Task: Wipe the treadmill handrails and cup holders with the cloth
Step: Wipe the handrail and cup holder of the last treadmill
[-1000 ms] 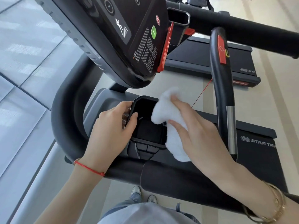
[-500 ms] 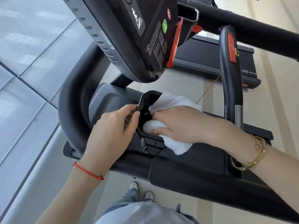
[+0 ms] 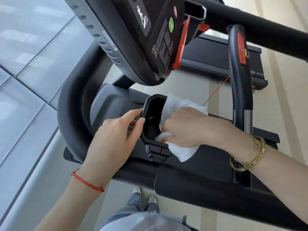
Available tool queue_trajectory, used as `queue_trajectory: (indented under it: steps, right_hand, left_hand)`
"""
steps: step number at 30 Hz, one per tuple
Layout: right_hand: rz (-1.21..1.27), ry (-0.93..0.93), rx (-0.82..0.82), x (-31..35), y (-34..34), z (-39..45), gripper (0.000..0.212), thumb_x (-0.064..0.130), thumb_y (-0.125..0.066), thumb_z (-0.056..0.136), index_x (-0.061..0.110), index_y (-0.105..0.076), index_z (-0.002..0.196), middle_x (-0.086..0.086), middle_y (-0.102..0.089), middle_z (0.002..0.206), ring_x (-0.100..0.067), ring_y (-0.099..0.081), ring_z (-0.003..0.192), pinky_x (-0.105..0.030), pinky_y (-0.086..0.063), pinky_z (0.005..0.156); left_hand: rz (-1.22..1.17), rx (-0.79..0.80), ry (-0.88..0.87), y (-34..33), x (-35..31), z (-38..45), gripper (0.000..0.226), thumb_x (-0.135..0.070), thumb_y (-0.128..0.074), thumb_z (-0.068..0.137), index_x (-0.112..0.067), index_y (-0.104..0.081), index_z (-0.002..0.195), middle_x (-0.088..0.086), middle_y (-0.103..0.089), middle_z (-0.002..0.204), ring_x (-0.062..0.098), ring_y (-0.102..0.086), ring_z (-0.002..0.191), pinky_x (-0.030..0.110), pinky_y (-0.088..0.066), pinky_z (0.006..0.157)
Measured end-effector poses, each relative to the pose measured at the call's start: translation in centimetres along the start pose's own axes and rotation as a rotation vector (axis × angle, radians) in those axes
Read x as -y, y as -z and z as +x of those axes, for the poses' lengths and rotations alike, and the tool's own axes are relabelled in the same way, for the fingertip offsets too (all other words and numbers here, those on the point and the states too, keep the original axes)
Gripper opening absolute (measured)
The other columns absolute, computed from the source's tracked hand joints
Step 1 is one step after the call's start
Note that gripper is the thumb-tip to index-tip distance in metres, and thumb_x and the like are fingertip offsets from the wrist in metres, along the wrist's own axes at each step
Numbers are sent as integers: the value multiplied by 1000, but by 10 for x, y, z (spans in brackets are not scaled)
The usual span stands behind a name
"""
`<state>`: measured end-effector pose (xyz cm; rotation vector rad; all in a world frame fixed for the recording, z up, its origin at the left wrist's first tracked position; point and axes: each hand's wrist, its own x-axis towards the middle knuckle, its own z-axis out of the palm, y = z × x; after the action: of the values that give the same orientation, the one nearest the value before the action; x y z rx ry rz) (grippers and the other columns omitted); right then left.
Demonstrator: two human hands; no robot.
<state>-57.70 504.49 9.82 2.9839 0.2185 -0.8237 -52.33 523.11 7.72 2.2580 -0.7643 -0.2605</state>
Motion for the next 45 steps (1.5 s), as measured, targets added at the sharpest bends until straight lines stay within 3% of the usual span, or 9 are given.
queue_trajectory:
  steps: [12, 17, 20, 23, 27, 32, 35, 40, 45]
  right_hand:
    - [657, -200, -593, 11, -6, -22, 35, 40, -40, 98, 15, -63, 101, -4, -63, 90, -21, -58, 83, -36, -45, 75]
    - [532, -220, -382, 23, -7, 0, 36, 39, -27, 104, 22, -38, 74, 7, -48, 69, -6, -46, 63, -31, -21, 59]
    - [434, -83, -185, 25, -6, -6, 35, 36, -29, 103, 14, -48, 83, 2, -50, 66, -20, -54, 70, -32, -35, 65]
    - [288, 31, -270, 33, -11, -18, 25, 24, -35, 99, 9, -47, 84, 1, -55, 60, -26, -60, 67, -43, -40, 76]
    - [345, 13, -243, 32, -13, -33, 28, 48, -23, 101, 21, -28, 94, 5, -51, 80, -18, -44, 68, -32, -30, 67]
    - [267, 46, -482, 27, -33, -49, 37, 44, -38, 97, 13, -56, 94, 6, -54, 73, -15, -53, 67, -27, -39, 61]
    - [30, 74, -659, 16, -51, -62, 37, 37, -45, 99, 8, -67, 94, -1, -66, 85, -20, -67, 91, -28, -50, 83]
    - [268, -46, -611, 12, -69, -75, 52, 42, -39, 99, 10, -47, 139, -8, -31, 156, -20, -26, 146, -34, -27, 118]
    - [615, -215, -648, 28, -67, -63, 64, 35, -35, 100, 8, -15, 154, -5, -1, 164, -13, 2, 151, -30, -7, 123]
  left_hand:
    - [-56, 12, -15, -2, 0, 7, 30, -36, -46, 94, -30, -66, 116, -17, -68, 81, 3, -66, 77, 29, -56, 74]
    - [-38, 6, -46, -3, 4, 8, 31, -14, -43, 97, -24, -68, 113, -11, -66, 74, 9, -64, 70, 28, -53, 67]
    - [-55, -13, -46, -2, 3, 11, 32, -4, -43, 94, -17, -69, 109, -13, -69, 79, 2, -63, 75, 9, -46, 66]
    - [-65, -19, -59, -2, 1, 11, 33, 2, -45, 92, -14, -69, 108, -10, -70, 80, -4, -60, 71, 5, -43, 62]
    - [-62, -20, -43, 0, 0, 9, 33, -2, -45, 92, -19, -70, 107, -12, -67, 71, 0, -57, 56, 8, -41, 54]
    - [-35, -16, -21, 1, -2, 5, 33, -7, -45, 95, -24, -69, 110, -21, -63, 69, -8, -52, 51, 6, -37, 52]
    - [-18, 7, 18, 0, -3, 2, 32, -15, -44, 97, -31, -67, 113, -22, -63, 70, -2, -57, 55, 19, -43, 55]
    - [-13, 17, 55, 0, -11, 1, 33, -33, -42, 95, -30, -65, 119, -14, -70, 88, 10, -68, 83, 39, -56, 83]
    - [64, -9, 22, -4, -20, 4, 51, -49, -42, 91, -29, -54, 136, -11, -68, 106, 12, -65, 84, 39, -55, 83]
